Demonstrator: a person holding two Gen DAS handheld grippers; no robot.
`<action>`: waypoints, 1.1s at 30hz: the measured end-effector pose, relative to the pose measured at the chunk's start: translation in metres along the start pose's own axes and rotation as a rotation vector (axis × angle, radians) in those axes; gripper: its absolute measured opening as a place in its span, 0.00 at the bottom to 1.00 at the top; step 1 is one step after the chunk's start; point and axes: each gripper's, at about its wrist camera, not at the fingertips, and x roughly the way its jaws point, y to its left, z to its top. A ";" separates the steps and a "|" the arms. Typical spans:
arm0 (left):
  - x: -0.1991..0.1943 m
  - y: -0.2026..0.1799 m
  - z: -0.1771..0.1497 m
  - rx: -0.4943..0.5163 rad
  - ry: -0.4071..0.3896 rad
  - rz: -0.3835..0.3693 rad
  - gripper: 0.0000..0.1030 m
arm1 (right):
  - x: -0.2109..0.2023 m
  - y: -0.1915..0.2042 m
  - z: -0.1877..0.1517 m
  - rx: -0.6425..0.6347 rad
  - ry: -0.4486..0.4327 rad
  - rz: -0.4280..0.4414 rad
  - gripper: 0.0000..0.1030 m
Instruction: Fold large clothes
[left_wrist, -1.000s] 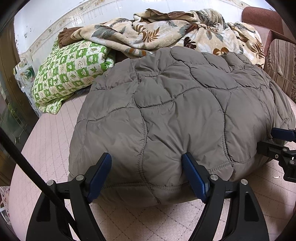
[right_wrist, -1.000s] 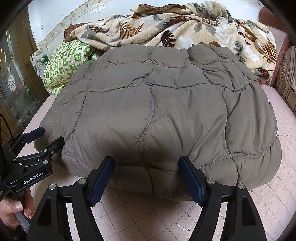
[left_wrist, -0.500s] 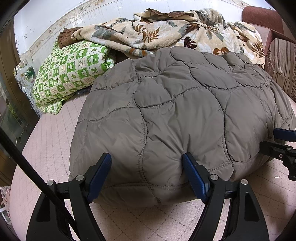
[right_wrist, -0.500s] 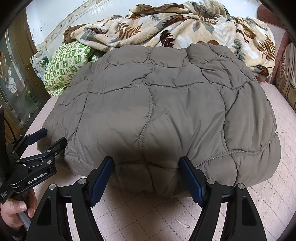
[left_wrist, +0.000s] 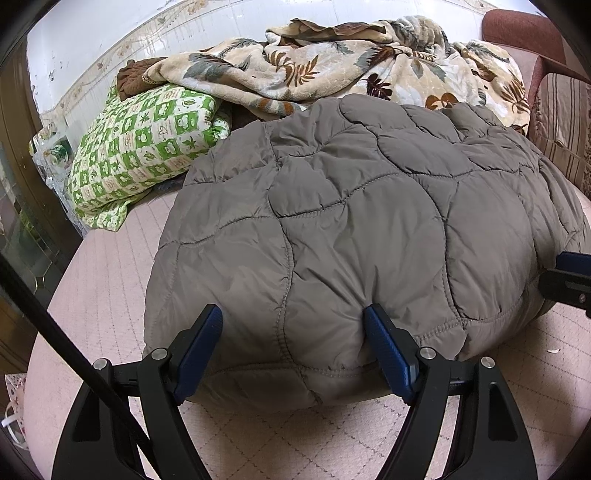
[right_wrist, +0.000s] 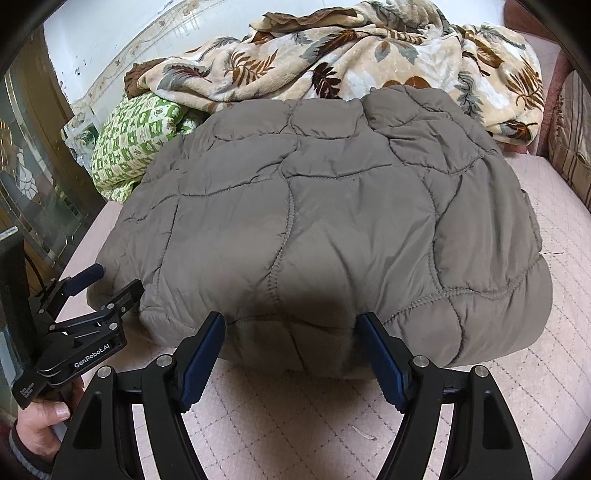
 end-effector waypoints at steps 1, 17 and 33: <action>0.000 -0.001 0.000 0.000 0.000 0.000 0.76 | -0.001 -0.001 0.000 0.003 -0.001 -0.007 0.77; -0.012 0.003 0.006 0.001 0.001 -0.023 0.76 | -0.023 -0.029 0.004 0.108 -0.027 -0.005 0.77; -0.006 0.156 -0.023 -0.634 0.166 -0.247 0.76 | -0.092 -0.144 -0.027 0.579 -0.159 0.042 0.82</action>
